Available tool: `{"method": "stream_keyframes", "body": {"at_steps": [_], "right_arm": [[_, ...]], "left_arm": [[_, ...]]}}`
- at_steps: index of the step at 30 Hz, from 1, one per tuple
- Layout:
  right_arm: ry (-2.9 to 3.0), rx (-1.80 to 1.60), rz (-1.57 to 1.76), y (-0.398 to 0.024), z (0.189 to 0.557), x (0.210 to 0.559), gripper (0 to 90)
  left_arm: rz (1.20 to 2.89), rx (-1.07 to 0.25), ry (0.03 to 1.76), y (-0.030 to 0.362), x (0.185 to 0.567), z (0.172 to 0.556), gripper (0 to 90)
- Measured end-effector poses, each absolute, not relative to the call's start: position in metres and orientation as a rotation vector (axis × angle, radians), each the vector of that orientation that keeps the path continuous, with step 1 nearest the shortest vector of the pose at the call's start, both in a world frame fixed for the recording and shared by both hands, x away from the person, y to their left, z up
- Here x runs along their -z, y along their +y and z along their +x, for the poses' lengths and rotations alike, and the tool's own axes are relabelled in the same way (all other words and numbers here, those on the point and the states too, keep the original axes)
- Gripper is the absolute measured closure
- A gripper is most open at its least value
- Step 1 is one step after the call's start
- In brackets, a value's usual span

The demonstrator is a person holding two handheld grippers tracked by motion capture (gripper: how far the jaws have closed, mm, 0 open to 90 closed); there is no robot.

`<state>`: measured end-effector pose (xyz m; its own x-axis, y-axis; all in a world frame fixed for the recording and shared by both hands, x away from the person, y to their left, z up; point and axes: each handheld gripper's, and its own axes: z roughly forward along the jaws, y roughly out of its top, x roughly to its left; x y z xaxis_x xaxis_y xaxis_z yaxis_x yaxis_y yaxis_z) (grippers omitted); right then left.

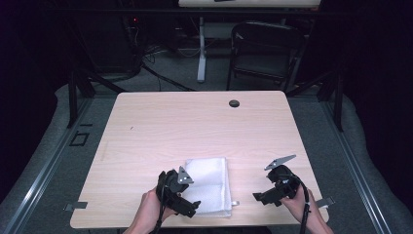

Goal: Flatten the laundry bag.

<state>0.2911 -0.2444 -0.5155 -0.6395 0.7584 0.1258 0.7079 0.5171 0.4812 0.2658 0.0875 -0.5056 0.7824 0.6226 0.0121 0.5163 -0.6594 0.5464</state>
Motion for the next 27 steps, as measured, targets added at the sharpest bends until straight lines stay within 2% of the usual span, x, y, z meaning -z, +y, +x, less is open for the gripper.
{"method": "stream_keyframes", "body": {"at_steps": [12, 14, 18, 27], "right_arm": [[2.666, -0.757, 1.281, -0.240, 0.296, 0.518, 4.3], [2.673, -0.757, 1.269, -0.242, 0.297, 0.518, 4.3], [2.683, -0.788, 1.274, -0.240, 0.295, 0.518, 4.4], [2.685, -0.762, 1.269, -0.242, 0.295, 0.517, 4.5]], "left_arm": [[2.496, -0.218, 0.752, 0.055, 0.517, 0.254, 0.1], [2.507, -0.217, 0.724, 0.047, 0.519, 0.252, 5.0], [2.536, -0.226, 0.667, 0.031, 0.521, 0.248, 8.8], [2.574, -0.308, 0.627, 0.010, 0.525, 0.244, 12.1]]}}
